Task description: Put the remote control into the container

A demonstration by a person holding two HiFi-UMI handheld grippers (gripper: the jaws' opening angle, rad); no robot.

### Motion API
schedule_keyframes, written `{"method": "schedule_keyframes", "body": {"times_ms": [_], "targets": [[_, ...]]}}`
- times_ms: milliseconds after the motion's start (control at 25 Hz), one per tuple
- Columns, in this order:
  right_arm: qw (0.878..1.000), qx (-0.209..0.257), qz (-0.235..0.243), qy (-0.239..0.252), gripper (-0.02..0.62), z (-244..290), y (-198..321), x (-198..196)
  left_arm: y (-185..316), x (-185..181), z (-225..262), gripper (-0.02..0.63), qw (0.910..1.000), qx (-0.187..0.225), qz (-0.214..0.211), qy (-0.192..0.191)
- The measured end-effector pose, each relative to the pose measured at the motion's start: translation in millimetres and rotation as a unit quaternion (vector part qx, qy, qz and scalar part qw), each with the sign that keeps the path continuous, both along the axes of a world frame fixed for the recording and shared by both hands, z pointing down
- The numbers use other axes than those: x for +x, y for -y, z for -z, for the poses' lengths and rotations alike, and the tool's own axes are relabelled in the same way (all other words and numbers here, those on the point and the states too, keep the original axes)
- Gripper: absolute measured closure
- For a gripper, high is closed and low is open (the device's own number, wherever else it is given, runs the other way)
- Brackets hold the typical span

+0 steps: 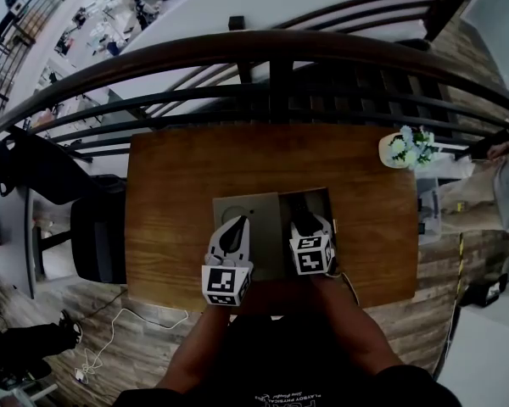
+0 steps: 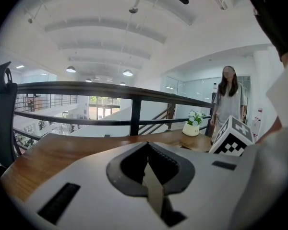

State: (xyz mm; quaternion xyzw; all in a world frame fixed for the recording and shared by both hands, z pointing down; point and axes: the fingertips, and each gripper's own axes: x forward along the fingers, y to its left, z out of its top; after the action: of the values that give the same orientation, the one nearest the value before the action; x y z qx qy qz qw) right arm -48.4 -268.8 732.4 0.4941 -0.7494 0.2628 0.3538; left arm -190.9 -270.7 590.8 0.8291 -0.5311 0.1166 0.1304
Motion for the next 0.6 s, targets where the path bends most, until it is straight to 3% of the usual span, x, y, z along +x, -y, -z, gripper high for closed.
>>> {"method": "schedule_keyframes", "body": {"times_ms": [600], "targets": [[1.0,-0.001,0.005,0.004,0.377,-0.9,4.3,2.4,3.4,5.1,-3.0,0.598,1.0,-0.001,-0.005,-0.003]]}}
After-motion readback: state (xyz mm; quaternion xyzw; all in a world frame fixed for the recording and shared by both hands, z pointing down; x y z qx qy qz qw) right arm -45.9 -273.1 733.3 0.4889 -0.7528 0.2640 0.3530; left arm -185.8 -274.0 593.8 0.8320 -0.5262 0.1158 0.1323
